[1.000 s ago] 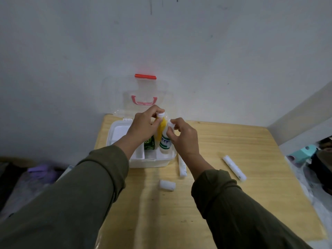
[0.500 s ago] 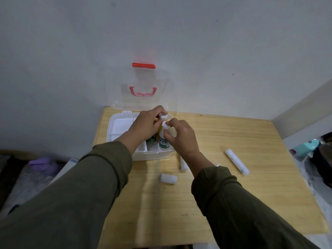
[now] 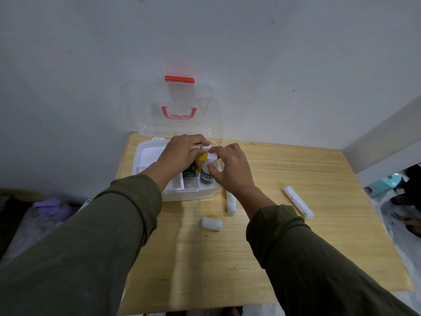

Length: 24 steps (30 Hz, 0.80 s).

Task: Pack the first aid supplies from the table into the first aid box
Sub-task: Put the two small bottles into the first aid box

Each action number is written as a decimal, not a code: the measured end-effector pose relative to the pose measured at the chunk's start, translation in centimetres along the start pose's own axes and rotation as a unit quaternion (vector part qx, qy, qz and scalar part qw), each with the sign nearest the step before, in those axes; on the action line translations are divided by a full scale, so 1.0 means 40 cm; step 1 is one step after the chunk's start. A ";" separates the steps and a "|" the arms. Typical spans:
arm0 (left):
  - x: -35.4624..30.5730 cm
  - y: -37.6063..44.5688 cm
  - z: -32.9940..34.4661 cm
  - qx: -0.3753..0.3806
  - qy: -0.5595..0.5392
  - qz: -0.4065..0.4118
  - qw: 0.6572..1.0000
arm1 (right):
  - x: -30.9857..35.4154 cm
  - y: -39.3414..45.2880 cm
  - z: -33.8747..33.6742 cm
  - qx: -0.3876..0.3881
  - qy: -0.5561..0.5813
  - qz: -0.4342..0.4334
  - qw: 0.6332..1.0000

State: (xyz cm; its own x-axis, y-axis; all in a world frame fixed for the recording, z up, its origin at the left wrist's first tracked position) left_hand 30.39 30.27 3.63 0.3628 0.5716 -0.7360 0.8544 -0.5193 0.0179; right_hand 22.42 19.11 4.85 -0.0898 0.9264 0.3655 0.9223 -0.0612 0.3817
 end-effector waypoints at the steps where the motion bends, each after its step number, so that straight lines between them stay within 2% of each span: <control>1: -0.001 -0.002 -0.002 -0.004 -0.003 -0.003 1.000 | 0.001 0.002 0.000 0.000 -0.003 -0.003 1.000; 17: -0.004 -0.017 -0.018 -0.023 -0.027 -0.018 0.999 | -0.023 -0.010 -0.014 0.031 -0.002 0.012 0.999; 24: -0.059 -0.018 -0.047 -0.048 -0.010 0.002 0.999 | -0.044 -0.014 -0.089 0.004 0.004 0.033 0.999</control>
State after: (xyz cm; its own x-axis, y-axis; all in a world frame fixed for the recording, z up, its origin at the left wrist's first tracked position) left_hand 29.62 30.50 6.63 0.3602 0.5564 -0.7487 0.8850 -0.4575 0.0857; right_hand 20.73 16.21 7.01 -0.0320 0.9172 0.3971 0.9295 -0.1188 0.3493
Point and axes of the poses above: each hand's wrist, its own y-axis towards the middle knuckle, its own z-axis out of the palm, x = y × z, the point moved 6 cm from there along y, towards the middle knuckle, and after that the axes turned 1 degree about -z, right-handed, at the moved point
